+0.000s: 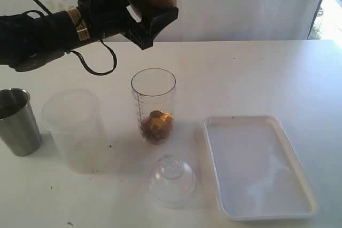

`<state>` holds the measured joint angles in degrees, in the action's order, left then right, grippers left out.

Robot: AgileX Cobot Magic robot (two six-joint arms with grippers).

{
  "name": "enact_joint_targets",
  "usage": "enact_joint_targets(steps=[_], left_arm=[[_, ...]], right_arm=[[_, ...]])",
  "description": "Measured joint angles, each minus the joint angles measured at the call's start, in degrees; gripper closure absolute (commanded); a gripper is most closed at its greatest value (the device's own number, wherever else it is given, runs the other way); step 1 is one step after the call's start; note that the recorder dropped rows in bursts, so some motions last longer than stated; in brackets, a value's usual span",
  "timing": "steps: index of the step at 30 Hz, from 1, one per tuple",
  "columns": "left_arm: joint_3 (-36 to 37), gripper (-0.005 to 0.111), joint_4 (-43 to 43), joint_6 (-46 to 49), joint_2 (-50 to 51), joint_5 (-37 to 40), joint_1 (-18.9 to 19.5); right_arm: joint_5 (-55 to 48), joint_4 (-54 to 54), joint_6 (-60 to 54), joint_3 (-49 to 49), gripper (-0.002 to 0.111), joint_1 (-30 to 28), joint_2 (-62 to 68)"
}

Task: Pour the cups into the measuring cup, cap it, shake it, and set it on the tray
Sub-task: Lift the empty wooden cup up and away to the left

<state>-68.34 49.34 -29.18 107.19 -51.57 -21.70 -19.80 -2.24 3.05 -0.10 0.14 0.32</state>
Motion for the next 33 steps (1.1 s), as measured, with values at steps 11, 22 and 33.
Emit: enact_joint_targets(steps=[11,22,33], left_arm=[[0.0,0.107,2.61,-17.94,-4.07,18.02,0.34],[2.02,0.107,2.61,-22.63,-17.17,37.09,7.08],[12.05,0.107,0.74,-22.85,-19.59,34.34,25.14]], right_arm=[[0.0,0.0,0.0,0.0,0.108,0.0,0.0],[0.0,0.0,0.0,0.0,0.108,0.0,0.0],[0.0,0.0,0.0,0.0,0.108,0.0,0.0]])
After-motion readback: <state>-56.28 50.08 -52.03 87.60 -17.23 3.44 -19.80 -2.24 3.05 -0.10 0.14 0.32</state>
